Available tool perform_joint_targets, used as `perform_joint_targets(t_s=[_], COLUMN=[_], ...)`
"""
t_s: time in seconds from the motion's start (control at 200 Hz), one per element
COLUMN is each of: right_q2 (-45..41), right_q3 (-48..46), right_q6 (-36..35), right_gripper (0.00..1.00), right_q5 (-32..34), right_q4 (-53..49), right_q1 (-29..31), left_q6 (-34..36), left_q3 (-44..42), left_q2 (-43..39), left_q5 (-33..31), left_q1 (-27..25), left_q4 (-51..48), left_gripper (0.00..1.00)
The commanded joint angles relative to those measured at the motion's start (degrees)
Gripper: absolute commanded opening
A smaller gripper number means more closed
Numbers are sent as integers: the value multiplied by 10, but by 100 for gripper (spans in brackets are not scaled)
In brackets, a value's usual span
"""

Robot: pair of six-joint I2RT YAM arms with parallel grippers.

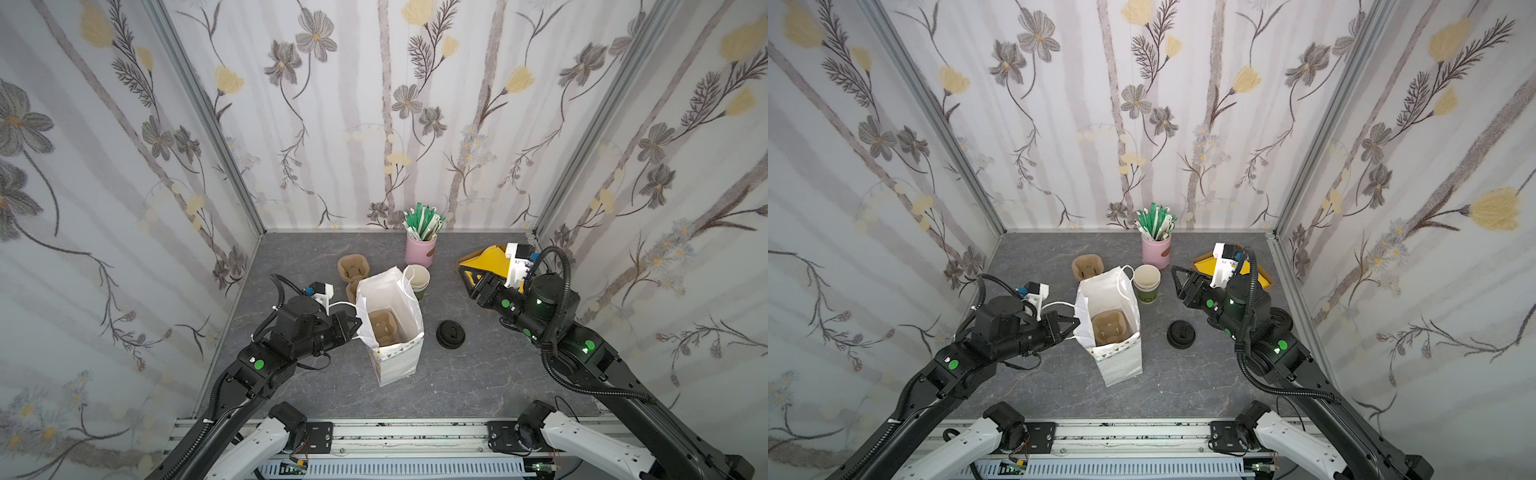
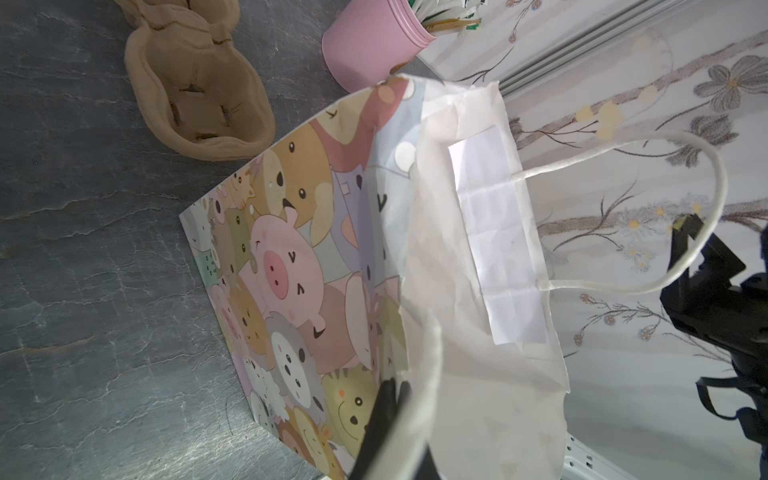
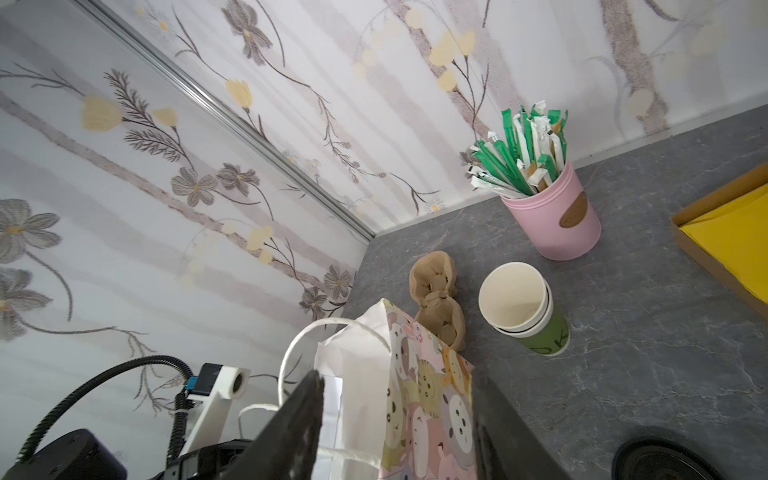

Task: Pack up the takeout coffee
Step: 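Release the rope handle and swing the right gripper toward the black lids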

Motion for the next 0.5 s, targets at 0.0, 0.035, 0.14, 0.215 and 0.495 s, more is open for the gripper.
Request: perform_joint_targets(t_s=[0.0,0.035,0.14,0.215,0.495], right_q2=[6,4,-7,-17,-47], right_q3=[7,3,-12,-9,10], right_q6=[8,18,52,87,189], right_gripper=[56,56,55,55,51], right_q5=[27,30,45,63,75], right_q4=[-23,-21,-27,-60,-207], right_q1=[0,0,0,0,0], left_q6=[25,34,63,75,87], left_q3=[14,19,34,44,49], left_q2=[-4,-3,4,4,-19], left_q5=[12,11,7,5,29], left_q1=[0,1,0,1,1], left_q4=[-20,-26,-42,-56,-64], left_gripper=[0,0,0,0,0])
